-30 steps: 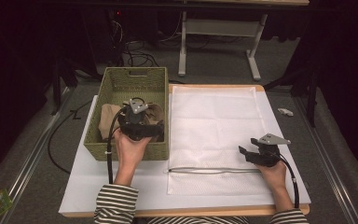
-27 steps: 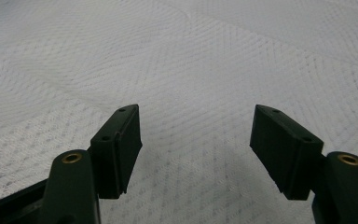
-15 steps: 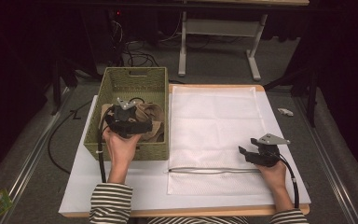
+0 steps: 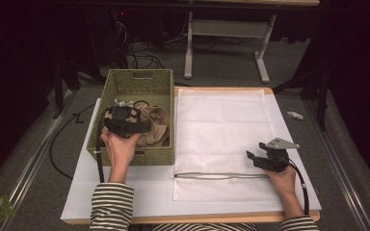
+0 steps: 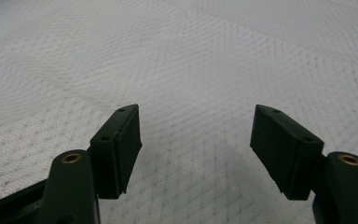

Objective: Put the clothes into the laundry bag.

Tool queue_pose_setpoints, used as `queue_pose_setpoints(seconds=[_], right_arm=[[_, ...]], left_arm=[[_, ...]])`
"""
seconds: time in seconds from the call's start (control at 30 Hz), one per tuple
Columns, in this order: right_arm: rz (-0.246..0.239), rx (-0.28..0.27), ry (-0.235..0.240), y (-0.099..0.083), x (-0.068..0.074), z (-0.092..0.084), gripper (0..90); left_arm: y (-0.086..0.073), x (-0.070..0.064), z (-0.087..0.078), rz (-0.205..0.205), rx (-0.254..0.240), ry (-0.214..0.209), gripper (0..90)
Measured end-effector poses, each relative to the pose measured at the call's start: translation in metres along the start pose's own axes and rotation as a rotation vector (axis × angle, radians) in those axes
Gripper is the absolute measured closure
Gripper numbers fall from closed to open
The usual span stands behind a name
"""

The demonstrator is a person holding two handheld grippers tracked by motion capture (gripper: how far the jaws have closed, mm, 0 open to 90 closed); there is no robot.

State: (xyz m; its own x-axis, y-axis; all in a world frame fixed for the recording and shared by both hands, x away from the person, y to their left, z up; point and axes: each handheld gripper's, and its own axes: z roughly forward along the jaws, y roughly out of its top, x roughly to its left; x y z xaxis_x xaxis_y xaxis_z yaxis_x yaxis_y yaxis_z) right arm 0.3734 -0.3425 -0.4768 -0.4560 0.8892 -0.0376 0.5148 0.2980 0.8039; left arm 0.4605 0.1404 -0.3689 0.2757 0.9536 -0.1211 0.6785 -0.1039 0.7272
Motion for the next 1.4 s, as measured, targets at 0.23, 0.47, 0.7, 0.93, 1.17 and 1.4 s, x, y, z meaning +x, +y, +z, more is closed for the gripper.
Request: queue_pose_setpoints(seconds=[0.23, 0.47, 0.7, 0.93, 1.17, 1.4], right_arm=[[-0.002, 0.003, -0.001, 0.0, 0.0, 0.0, 33.5], [-0.006, 0.005, -0.002, 0.0, 0.0, 0.0, 33.2], [-0.004, 0.008, -0.002, 0.0, 0.001, 0.001, 33.2], [-0.005, 0.008, -0.001, 0.0, 0.0, 0.001, 33.1], [-0.004, 0.011, -0.003, 0.0, 0.001, 0.001, 33.1], [-0.002, 0.013, -0.003, 0.0, 0.001, 0.001, 33.1]], left_arm=[[0.012, 0.007, 0.012, -0.043, 0.088, -0.037, 0.0], [0.02, 0.002, 0.031, -0.039, 0.147, -0.066, 0.0], [0.028, -0.004, 0.042, -0.027, 0.193, -0.08, 0.0], [0.031, -0.01, 0.061, 0.019, 0.221, -0.083, 0.0], [0.026, -0.005, 0.073, 0.083, 0.257, -0.003, 0.0], [0.016, 0.012, 0.081, 0.203, 0.308, 0.051, 0.2]])
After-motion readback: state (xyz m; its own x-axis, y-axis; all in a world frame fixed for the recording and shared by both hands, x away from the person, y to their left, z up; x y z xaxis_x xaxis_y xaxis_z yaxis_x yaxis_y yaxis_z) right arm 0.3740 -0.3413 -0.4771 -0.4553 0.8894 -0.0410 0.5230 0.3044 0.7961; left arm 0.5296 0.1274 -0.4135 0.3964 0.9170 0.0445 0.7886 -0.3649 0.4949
